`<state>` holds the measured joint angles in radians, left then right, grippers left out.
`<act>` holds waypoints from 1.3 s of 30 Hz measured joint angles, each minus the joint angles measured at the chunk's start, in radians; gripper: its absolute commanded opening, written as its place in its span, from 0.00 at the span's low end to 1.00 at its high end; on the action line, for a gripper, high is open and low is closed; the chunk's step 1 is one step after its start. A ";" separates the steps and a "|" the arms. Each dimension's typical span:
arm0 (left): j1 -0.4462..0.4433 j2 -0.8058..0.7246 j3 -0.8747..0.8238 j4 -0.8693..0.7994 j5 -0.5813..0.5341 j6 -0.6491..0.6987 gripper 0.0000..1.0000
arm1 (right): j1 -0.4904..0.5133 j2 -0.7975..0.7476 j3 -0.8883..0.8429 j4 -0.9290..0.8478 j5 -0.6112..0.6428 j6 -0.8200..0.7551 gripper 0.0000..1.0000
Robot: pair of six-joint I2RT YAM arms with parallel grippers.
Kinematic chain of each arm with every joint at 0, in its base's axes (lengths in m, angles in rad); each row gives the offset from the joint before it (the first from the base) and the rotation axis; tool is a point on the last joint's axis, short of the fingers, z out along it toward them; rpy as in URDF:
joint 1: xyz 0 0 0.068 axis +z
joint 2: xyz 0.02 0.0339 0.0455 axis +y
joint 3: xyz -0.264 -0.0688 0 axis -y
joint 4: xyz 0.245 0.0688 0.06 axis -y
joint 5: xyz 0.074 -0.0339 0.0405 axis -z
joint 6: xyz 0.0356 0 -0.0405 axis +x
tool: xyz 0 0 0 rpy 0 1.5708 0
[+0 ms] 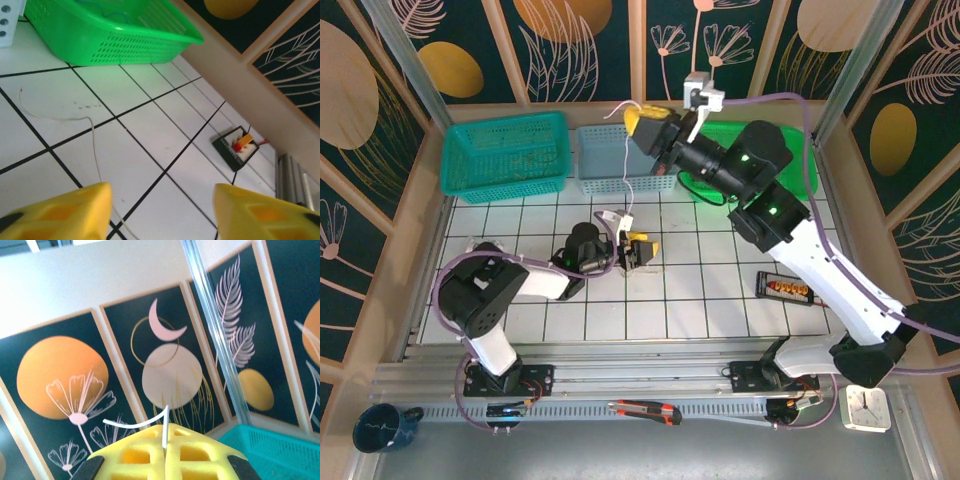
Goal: Untangle the cables
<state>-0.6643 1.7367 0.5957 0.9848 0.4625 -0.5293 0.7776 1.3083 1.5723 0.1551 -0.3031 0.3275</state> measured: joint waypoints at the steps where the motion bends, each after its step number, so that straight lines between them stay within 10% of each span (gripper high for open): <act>1: 0.000 0.010 -0.002 0.009 0.000 -0.003 0.47 | -0.014 0.000 0.019 0.003 -0.003 0.000 0.00; 14: 0.000 0.026 -0.126 0.073 -0.006 -0.018 0.37 | -0.210 0.071 0.291 0.073 -0.026 0.079 0.00; 27: 0.000 -0.121 -0.142 0.052 -0.068 -0.057 0.97 | -0.287 0.117 0.224 0.095 -0.029 0.103 0.00; 39: 0.000 -0.431 -0.135 -0.205 -0.366 -0.159 0.99 | -0.352 0.425 0.257 0.134 -0.071 0.156 0.00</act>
<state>-0.6643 1.3052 0.4606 0.7799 0.0963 -0.6888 0.4252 1.7332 1.8294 0.2886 -0.3744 0.4831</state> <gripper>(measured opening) 0.988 0.051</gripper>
